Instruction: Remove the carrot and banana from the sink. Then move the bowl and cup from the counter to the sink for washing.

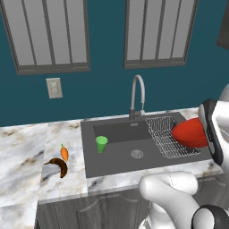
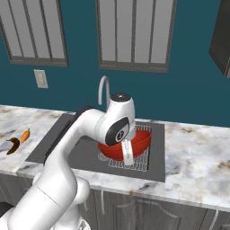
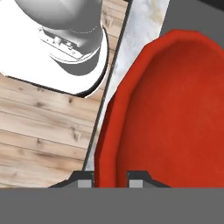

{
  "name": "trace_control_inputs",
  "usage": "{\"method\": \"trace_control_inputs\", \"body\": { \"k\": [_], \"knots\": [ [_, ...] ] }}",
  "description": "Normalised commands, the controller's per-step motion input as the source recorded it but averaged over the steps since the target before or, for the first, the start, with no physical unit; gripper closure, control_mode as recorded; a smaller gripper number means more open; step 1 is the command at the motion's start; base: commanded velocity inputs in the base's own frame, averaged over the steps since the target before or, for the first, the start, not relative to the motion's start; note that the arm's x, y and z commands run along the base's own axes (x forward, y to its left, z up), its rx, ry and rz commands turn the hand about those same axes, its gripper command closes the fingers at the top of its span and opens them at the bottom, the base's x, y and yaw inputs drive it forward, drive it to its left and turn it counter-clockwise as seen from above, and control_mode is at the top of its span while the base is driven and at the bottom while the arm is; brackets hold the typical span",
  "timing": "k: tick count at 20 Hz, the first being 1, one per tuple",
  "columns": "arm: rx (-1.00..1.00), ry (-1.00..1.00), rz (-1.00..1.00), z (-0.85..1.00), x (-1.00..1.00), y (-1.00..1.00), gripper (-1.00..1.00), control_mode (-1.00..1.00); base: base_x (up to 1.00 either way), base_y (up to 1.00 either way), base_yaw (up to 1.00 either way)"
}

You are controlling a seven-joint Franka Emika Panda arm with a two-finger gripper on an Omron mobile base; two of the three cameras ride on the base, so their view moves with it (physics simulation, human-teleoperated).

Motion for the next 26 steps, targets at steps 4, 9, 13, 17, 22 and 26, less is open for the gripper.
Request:
{"method": "trace_control_inputs", "body": {
  "k": [4, 9, 13, 17, 22, 26],
  "knots": [
    [0.07, -0.02, 0.0, 0.02, 0.0, 0.3, 1.0, -1.0, 0.0, 0.0, 0.0],
    [0.02, 0.0, 0.0, 0.0, 0.0, 0.36, 1.0, -1.0, 0.0, 0.0, 0.0],
    [0.01, 0.0, 0.02, 0.0, 0.0, 0.41, 1.0, -1.0, 0.0, 0.0, 0.0],
    [0.0, 0.0, 0.02, 0.0, 0.0, 0.41, 1.0, -1.0, 0.0, 0.0, 0.0],
    [0.02, 0.0, 0.01, 0.0, 0.06, 0.39, 1.0, -1.0, 0.0, 0.0, 0.0],
    [0.03, 0.0, 0.01, 0.0, 0.1, 0.36, 1.0, -1.0, 0.0, 0.0, 0.0]
  ]
}}
